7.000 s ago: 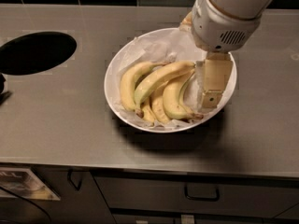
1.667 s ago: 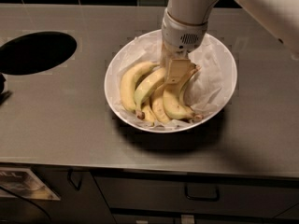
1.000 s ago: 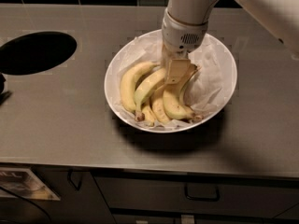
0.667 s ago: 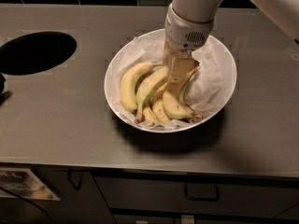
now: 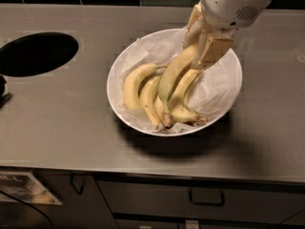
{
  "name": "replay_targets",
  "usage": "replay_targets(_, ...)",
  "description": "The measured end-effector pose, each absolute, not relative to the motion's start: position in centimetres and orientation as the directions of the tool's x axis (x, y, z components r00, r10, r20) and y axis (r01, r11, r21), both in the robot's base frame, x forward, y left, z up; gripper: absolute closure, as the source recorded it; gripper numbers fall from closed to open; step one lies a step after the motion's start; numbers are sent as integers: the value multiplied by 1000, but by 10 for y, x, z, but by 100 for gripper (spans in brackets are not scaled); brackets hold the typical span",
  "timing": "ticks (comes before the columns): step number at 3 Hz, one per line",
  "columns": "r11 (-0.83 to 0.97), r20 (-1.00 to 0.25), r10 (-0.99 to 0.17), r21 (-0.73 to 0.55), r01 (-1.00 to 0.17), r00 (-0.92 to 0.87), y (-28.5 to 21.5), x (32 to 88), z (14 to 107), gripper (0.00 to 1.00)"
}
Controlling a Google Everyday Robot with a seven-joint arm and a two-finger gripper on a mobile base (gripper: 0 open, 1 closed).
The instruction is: Pick banana from white bowl
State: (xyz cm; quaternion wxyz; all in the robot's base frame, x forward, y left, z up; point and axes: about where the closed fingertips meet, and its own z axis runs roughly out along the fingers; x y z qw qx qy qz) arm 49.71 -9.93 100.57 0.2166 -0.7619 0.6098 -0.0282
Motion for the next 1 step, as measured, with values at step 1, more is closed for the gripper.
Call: replay_targets(1, -146, -287, -908, -469, -871, 307, -123, 486, 1033, 100)
